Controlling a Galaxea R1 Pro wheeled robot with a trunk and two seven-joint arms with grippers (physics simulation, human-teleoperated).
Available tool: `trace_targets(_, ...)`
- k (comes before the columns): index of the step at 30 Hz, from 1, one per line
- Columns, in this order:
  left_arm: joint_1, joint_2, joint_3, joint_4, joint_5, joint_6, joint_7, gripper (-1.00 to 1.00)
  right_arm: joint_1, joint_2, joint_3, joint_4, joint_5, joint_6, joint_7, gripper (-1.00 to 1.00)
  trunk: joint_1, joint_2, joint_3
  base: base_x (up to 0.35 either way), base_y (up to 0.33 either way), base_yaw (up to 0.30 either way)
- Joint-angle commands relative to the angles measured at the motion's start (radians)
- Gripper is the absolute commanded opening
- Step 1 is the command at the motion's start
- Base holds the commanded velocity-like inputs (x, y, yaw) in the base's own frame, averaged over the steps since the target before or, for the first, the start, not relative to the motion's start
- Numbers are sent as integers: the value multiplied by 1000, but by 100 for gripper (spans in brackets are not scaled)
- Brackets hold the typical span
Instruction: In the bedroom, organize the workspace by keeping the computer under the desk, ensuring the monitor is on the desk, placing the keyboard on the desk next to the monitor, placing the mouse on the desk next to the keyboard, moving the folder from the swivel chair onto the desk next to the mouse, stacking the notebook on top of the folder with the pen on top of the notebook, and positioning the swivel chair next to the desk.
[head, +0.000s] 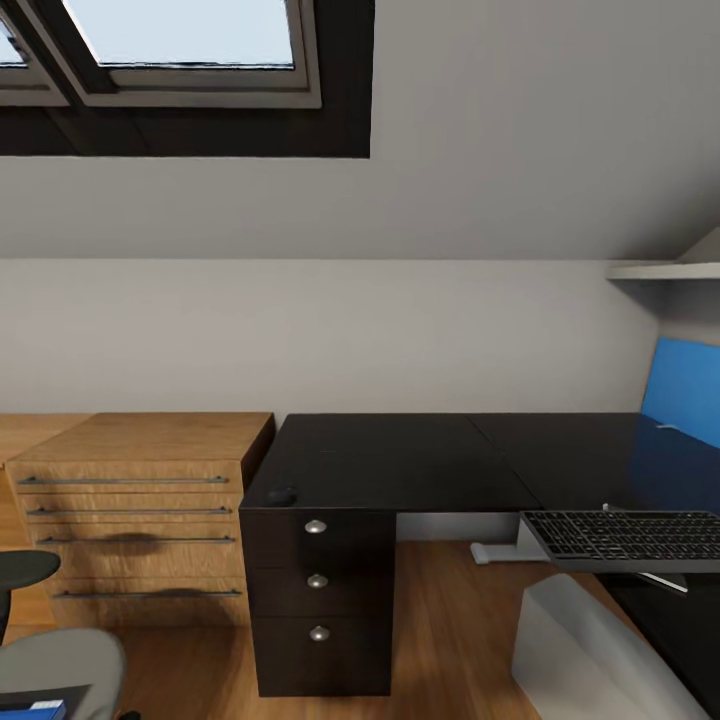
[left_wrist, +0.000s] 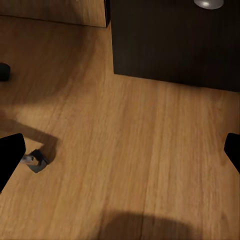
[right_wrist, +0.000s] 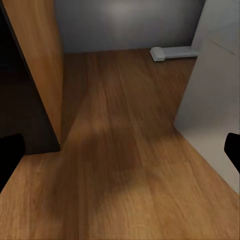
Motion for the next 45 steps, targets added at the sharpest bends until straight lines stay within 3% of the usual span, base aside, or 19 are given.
trace_targets(1,-1,1,-8,0,9,-5,7,100,-1,-1,8,1,-6,-3,-7,100,-4,7,2,0,0,0)
trace_targets(39,-1,1,-7,0,11,-3,9,100,-1,-1,10,1,-4,-2,-6,100,-150,273,121,0,0,0)
trace_targets(45,-1,2,-7,0,11,-4,9,100,-1,-1,10,-1,-2,-4,-5,100,-150,273,121,0,0,0)
